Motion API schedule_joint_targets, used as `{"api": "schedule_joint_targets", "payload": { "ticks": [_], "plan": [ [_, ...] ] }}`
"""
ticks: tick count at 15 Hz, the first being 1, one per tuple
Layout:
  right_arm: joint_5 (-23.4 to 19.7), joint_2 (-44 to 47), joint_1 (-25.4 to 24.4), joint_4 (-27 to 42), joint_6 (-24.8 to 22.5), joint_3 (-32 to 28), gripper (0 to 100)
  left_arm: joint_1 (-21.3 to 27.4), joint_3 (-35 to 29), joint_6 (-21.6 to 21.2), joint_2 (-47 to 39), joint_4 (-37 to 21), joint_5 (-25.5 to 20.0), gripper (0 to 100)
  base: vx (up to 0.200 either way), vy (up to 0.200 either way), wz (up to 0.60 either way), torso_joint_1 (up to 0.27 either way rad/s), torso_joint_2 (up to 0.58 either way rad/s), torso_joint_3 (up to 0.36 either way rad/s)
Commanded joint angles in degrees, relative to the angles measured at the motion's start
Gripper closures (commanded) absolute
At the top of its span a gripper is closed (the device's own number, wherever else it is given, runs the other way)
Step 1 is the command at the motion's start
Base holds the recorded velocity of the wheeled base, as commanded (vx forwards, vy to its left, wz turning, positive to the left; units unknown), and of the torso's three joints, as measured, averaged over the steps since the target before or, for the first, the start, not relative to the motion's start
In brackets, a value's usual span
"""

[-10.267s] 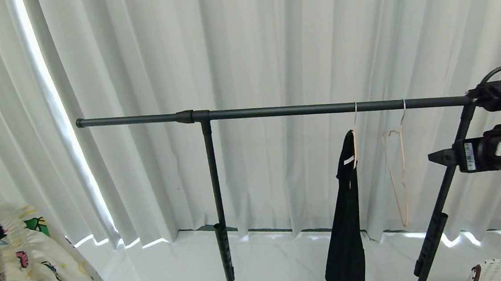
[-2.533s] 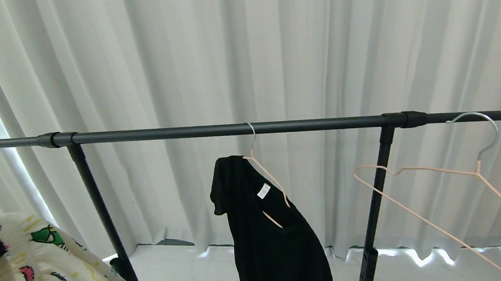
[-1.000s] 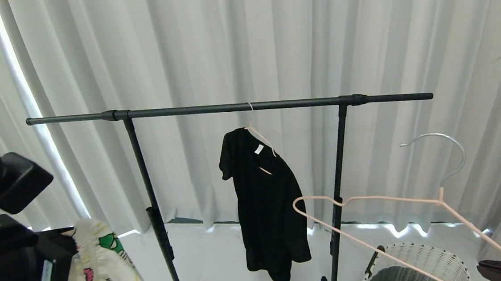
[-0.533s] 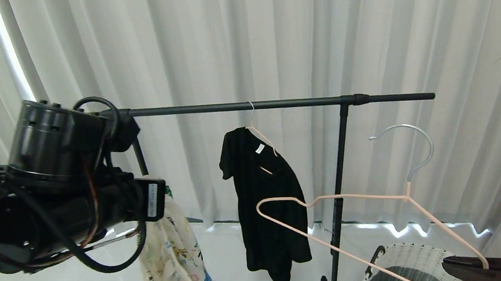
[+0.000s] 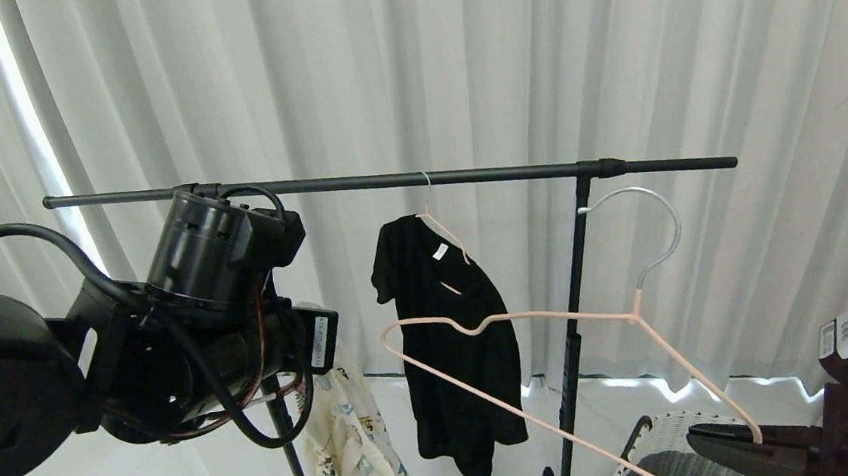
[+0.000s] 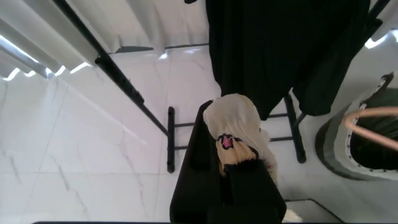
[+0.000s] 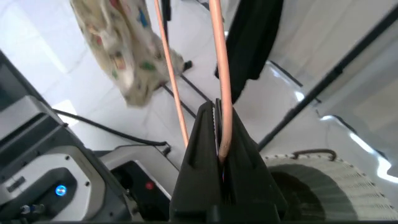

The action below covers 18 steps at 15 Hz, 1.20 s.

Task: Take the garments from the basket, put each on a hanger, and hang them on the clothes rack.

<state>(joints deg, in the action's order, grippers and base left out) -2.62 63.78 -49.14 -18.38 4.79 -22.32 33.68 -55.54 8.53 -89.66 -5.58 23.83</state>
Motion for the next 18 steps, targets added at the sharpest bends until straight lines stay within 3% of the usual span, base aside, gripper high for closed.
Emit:
{"api": "schedule_joint_targets", "payload": {
  "ticks": [1, 5, 10, 13, 18],
  "plan": [
    [-0.02, 2.22, -1.57, -1.39, 0.57, 0.0, 100, 0.07, -0.09, 0.17, -1.74, 0.75, 0.16, 100, 0.0, 0.0, 0.0, 0.0, 0.0, 0.0],
    [-0.02, 2.75, -4.12, -1.74, 1.1, 0.61, 100, 0.07, -0.18, 0.17, -4.38, 6.73, 2.71, 100, 0.0, 0.0, 0.0, 0.0, 0.0, 0.0],
    [-0.02, 3.98, -4.82, -1.92, 1.45, 0.7, 100, -0.99, -0.8, 1.13, -4.64, 7.43, 3.24, 100, 0.0, 0.0, 0.0, 0.0, 0.0, 0.0],
    [0.16, 9.43, -5.26, -8.25, 6.02, 0.52, 100, 1.56, -3.7, 7.9, -4.64, 7.34, 3.06, 100, 0.0, 0.0, 0.0, 0.0, 0.0, 0.0],
    [2.09, 16.29, -5.35, -15.37, 8.48, -0.71, 100, 1.83, -3.96, 8.08, -4.38, 7.34, 3.15, 100, 0.0, 0.0, 0.0, 0.0, 0.0, 0.0]
  ]
}}
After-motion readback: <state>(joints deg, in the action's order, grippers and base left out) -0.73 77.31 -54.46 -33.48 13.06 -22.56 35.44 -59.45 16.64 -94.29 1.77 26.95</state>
